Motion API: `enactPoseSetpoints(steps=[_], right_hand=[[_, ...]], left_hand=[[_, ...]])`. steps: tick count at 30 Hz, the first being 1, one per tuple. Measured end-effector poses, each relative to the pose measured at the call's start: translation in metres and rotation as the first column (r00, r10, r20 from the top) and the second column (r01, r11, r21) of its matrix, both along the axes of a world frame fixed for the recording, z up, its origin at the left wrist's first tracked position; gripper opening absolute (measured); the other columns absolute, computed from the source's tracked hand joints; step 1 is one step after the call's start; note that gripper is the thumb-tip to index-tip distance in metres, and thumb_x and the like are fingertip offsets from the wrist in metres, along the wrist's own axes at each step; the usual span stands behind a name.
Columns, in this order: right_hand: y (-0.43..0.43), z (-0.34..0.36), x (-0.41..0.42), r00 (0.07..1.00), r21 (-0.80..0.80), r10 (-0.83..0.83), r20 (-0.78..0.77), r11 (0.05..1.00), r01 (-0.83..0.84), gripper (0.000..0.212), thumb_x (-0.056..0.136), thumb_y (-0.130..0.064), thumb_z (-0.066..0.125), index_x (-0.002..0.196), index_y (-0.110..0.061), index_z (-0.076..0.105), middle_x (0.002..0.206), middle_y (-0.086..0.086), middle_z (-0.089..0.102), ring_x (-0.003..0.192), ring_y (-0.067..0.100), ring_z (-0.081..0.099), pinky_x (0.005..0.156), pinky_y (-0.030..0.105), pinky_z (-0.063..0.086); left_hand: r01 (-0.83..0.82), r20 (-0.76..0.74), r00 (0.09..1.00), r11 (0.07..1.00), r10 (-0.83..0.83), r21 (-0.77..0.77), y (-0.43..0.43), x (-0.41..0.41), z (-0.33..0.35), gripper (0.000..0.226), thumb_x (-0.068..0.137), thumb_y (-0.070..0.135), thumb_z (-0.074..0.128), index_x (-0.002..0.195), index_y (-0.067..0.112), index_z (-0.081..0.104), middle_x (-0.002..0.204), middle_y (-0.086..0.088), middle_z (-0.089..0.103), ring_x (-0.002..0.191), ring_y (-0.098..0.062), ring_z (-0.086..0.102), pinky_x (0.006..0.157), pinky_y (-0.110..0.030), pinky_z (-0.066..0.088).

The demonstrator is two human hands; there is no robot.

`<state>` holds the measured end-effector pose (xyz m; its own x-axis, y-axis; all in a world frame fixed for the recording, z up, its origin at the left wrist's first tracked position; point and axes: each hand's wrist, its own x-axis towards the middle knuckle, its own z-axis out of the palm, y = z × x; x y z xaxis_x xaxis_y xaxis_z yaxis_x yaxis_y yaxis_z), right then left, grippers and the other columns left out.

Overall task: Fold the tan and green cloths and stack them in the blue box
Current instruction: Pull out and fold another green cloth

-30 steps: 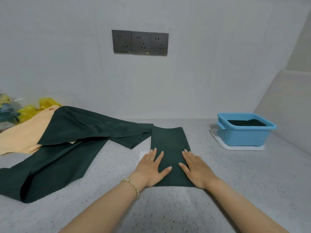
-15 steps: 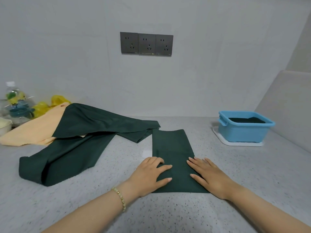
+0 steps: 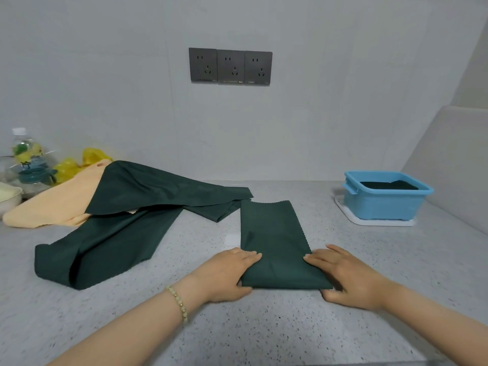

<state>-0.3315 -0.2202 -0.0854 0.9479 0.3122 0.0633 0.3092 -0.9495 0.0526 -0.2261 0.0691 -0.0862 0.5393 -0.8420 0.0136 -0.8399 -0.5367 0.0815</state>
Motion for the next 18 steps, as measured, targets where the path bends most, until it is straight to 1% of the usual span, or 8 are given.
enactPoseSetpoints(steps=[3,5,9,12,14,15,17,18], right_hand=[[0.001,0.002,0.016,1.0,0.037,-0.017,0.012,0.999,0.017,0.071,0.087,-0.052,0.046,0.149,-0.031,0.021,0.12,-0.01,0.042,0.113,0.006,0.037,0.101,0.008,0.01],[0.003,0.006,0.026,0.999,0.077,-0.021,0.024,0.997,0.019,0.063,0.088,-0.047,0.05,0.145,-0.028,0.033,0.111,-0.008,0.042,0.105,0.008,0.037,0.092,0.01,0.016],[-0.001,0.006,0.045,0.995,0.125,0.016,0.101,0.992,-0.029,0.026,0.084,-0.023,0.045,0.109,-0.019,0.051,0.14,-0.01,0.037,0.135,0.013,0.028,0.107,0.011,0.006],[-0.002,0.002,0.046,0.999,0.179,0.011,-0.048,0.984,-0.003,0.055,0.085,-0.039,0.05,0.135,-0.018,0.04,0.136,-0.017,0.035,0.136,0.0,0.02,0.118,0.022,0.007],[-0.001,-0.003,0.044,0.998,0.225,0.013,-0.064,0.974,0.002,0.067,0.085,-0.044,0.049,0.145,-0.024,0.029,0.118,-0.02,0.037,0.134,-0.004,0.022,0.119,0.024,0.008],[0.001,-0.005,0.043,0.998,0.264,0.015,-0.058,0.965,0.001,0.059,0.086,-0.045,0.048,0.14,-0.029,0.033,0.115,-0.019,0.041,0.136,-0.004,0.022,0.119,0.023,0.006],[0.007,-0.005,0.039,0.999,0.377,-0.001,-0.036,0.926,0.014,0.019,0.088,-0.043,0.048,0.106,-0.043,0.043,0.111,-0.008,0.055,0.135,-0.001,0.034,0.116,0.017,0.013],[0.008,-0.005,0.036,0.999,0.431,-0.015,-0.047,0.901,0.034,0.009,0.087,-0.041,0.049,0.09,-0.037,0.042,0.106,-0.005,0.059,0.129,0.001,0.043,0.111,0.016,0.025]], left_hand=[[-0.023,0.058,0.998,0.999,0.025,-0.029,-0.011,0.013,0.004,0.072,0.091,0.023,0.055,0.152,0.018,0.017,0.134,0.0,0.037,0.121,-0.018,0.038,0.104,-0.027,0.032],[-0.033,0.111,0.993,0.999,0.033,-0.001,-0.018,0.02,0.006,0.072,0.09,0.018,0.054,0.152,0.017,0.017,0.126,-0.002,0.037,0.115,-0.019,0.037,0.1,-0.027,0.031],[0.0,0.262,0.965,0.998,-0.015,0.056,-0.025,0.031,0.006,0.067,0.086,0.009,0.052,0.147,0.014,0.027,0.144,-0.009,0.026,0.136,-0.026,0.022,0.113,-0.028,0.015],[0.0,0.255,0.966,0.983,-0.048,0.186,-0.027,0.031,0.003,0.068,0.089,0.021,0.057,0.147,0.011,0.022,0.159,-0.012,0.0,0.147,-0.027,-0.004,0.117,-0.032,-0.009],[-0.005,0.197,0.98,0.976,-0.039,0.217,-0.027,0.031,0.007,0.066,0.091,0.027,0.056,0.145,0.013,0.022,0.159,-0.011,0.008,0.147,-0.026,0.007,0.118,-0.032,-0.005],[0.004,0.158,0.987,0.979,-0.037,0.205,-0.027,0.032,0.011,0.063,0.09,0.026,0.056,0.144,0.014,0.025,0.158,-0.01,0.016,0.144,-0.026,0.017,0.118,-0.031,0.001],[0.034,0.081,0.996,0.993,-0.043,0.116,-0.025,0.03,0.02,0.05,0.089,0.02,0.053,0.136,0.015,0.035,0.142,-0.008,0.043,0.128,-0.027,0.04,0.11,-0.027,0.02],[0.041,0.037,0.998,0.998,-0.043,0.058,-0.023,0.028,0.024,0.043,0.089,0.018,0.05,0.13,0.017,0.039,0.126,-0.006,0.055,0.114,-0.027,0.049,0.099,-0.027,0.03]])
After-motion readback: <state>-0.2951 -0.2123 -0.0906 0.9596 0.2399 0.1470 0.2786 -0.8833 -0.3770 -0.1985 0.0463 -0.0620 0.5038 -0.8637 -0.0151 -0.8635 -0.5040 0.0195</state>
